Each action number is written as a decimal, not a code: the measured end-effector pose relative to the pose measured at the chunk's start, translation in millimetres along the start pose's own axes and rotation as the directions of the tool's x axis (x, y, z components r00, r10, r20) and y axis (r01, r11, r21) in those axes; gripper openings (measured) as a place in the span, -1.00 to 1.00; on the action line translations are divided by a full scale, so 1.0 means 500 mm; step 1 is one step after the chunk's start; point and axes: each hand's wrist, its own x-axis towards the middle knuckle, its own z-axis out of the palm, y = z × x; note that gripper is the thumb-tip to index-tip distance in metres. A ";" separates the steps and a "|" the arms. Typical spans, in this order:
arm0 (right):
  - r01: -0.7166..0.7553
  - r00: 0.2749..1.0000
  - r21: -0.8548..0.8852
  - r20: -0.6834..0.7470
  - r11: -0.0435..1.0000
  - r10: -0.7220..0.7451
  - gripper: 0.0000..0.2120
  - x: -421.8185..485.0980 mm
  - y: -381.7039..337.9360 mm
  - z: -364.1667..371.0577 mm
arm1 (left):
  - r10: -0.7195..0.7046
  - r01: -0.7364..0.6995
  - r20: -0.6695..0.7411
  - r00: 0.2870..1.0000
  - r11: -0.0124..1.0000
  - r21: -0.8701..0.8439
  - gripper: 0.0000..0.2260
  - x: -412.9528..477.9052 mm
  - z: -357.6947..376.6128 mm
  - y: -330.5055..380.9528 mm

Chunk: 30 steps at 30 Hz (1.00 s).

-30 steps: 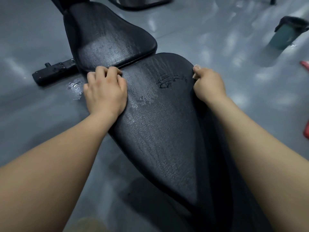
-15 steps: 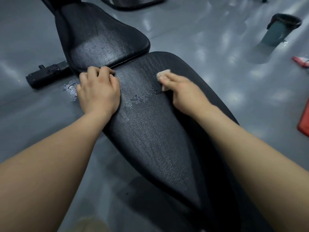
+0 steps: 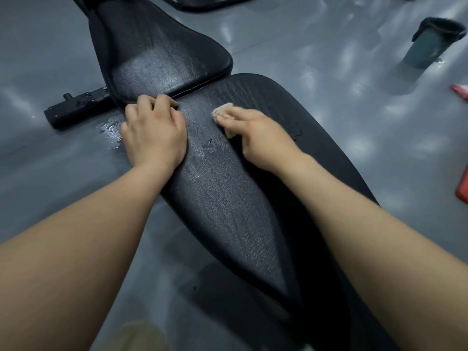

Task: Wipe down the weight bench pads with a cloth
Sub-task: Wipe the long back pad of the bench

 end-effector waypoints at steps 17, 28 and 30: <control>-0.149 0.987 0.019 -0.063 0.989 0.150 -0.47 -0.018 0.083 -0.021 | -0.015 0.015 0.001 1.000 1.000 -0.016 -0.71 0.000 -0.002 -0.002; -0.329 0.933 -0.023 -0.159 0.944 0.322 -0.43 -0.047 -0.005 0.002 | -0.033 0.033 0.000 0.999 0.999 -0.028 -0.71 0.001 -0.004 -0.001; -0.224 0.965 0.015 -0.138 0.975 0.224 -0.45 -0.049 -0.029 0.006 | -0.033 0.033 0.005 0.999 0.999 -0.030 -0.71 0.000 -0.005 0.000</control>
